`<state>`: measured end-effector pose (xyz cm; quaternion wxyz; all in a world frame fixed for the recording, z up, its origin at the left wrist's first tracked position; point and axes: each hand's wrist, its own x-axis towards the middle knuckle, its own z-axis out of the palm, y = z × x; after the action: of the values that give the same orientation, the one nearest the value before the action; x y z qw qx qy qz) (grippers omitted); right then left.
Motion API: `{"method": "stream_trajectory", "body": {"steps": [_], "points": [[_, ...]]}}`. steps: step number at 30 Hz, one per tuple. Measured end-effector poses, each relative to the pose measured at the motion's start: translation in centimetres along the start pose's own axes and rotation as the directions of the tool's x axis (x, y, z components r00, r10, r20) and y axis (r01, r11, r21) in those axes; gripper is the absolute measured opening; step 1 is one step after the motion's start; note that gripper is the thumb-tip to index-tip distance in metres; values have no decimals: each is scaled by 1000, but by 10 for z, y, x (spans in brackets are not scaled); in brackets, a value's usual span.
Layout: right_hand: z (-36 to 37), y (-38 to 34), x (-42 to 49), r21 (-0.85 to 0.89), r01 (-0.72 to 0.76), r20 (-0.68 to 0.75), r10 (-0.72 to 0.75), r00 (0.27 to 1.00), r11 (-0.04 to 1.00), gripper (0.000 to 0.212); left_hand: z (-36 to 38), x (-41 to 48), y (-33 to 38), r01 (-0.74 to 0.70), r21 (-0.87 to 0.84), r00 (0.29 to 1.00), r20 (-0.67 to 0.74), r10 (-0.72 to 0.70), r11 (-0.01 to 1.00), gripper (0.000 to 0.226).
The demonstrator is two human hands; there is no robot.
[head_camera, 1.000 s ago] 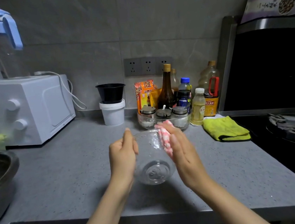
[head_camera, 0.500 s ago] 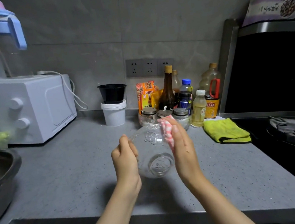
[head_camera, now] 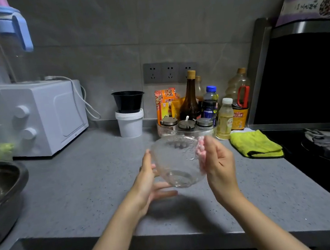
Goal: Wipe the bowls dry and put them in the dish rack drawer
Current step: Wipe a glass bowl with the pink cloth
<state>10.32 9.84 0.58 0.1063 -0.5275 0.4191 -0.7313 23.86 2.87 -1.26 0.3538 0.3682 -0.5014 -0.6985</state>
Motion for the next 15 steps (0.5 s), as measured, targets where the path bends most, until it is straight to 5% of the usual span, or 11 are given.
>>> {"method": "stream_trajectory", "body": {"steps": [2,4,6,8,11,13,15], "points": [[-6,4,0,-239,281,165,-247,955,929,35,-11,-3,2,198,-114,960,224,-169,974,80],[-11,9,-1,-466,564,377,-423,824,682,39,-19,-9,4,361,-231,880,406,-248,903,82],[-13,11,-6,-507,704,532,-462,710,498,45,-21,-14,3,391,-349,869,444,-217,852,65],[-12,9,-13,-448,675,575,-389,720,587,42,-20,-16,-1,270,-398,936,324,-141,877,56],[-6,-5,-16,-343,348,472,-160,867,873,35,-20,-17,-7,-32,-291,992,105,65,956,39],[-1,-12,-9,-448,314,464,-82,882,837,38,-17,-20,-9,-167,-224,983,38,180,960,38],[1,-11,-3,-648,445,551,-22,834,618,48,-13,-24,-8,-231,-206,968,55,247,951,39]]}}
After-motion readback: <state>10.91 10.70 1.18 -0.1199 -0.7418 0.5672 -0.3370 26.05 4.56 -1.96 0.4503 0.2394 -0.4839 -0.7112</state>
